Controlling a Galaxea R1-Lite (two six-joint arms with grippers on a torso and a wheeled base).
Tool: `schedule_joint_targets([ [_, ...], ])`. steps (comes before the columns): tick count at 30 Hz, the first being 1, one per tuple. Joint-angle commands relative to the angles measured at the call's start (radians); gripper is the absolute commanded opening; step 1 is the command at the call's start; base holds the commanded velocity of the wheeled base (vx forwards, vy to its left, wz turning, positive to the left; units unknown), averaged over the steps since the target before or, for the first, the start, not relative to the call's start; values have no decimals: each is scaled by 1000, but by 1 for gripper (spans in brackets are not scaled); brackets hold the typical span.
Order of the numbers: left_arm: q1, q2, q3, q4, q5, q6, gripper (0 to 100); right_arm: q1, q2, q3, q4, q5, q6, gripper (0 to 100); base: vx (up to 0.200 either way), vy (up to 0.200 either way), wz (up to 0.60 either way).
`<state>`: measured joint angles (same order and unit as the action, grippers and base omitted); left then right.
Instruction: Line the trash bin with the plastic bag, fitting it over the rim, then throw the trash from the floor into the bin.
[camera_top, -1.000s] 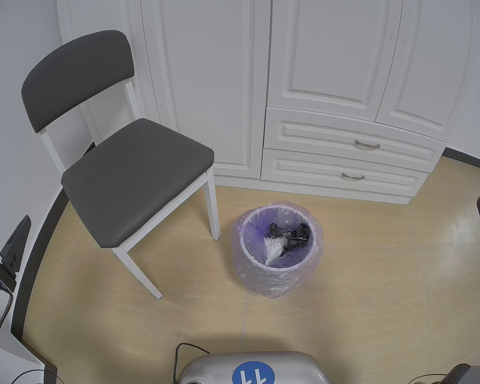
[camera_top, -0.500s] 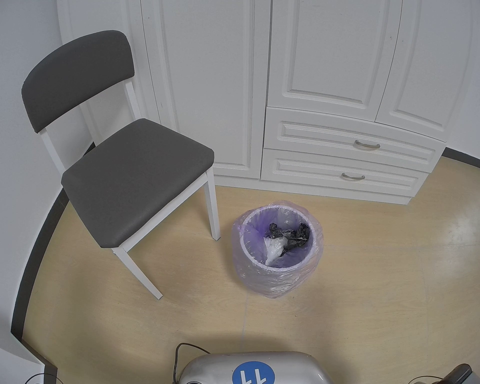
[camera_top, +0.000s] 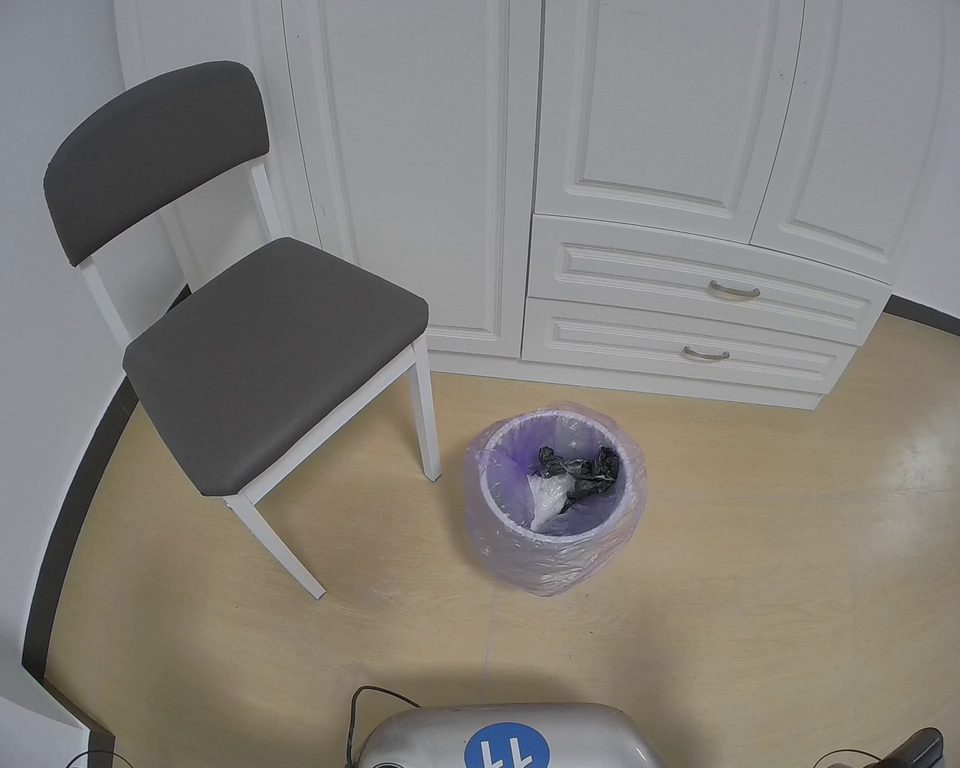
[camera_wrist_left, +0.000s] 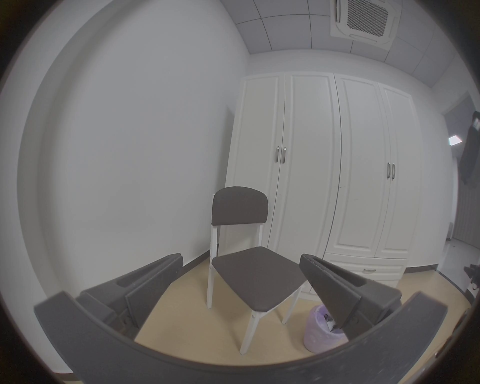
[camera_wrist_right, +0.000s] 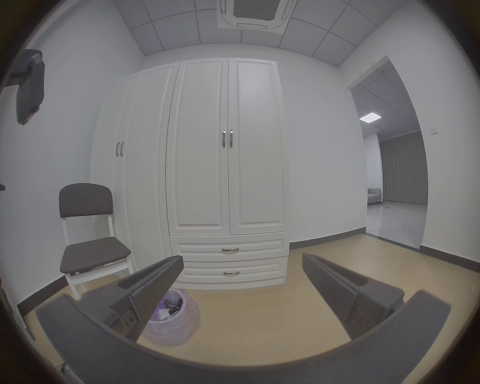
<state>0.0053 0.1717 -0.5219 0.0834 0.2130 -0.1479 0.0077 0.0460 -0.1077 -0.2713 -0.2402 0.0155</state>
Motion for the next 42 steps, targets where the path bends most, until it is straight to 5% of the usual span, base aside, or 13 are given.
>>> schedule_joint_targets([
  [1, -7, -103, 31, 47, -1, -1, 100, -5, -46, 28, -2, 6, 32, 100, 0, 0, 0],
  [20, -2, -170, 318, -77, -6, 25, 100, -6, -46, 108, -68, 113, 46, 100, 0, 0, 0],
  [26, -2, -169, 522, -163, 19, 97, 100, -6, -46, 108, 93, 105, 61, 100, 0, 0, 0],
  [30, -1, -170, 522, -134, 9, 90, 100, -8, -46, 106, 233, 58, 67, 100, 0, 0, 0],
  [38, -1, -170, 519, -129, 8, 68, 100, -8, -46, 106, 231, 64, 77, 100, 0, 0, 0],
  [42, -2, -172, 520, -131, -18, 70, 100, -8, -46, 106, 241, 236, 40, 100, 0, 0, 0],
])
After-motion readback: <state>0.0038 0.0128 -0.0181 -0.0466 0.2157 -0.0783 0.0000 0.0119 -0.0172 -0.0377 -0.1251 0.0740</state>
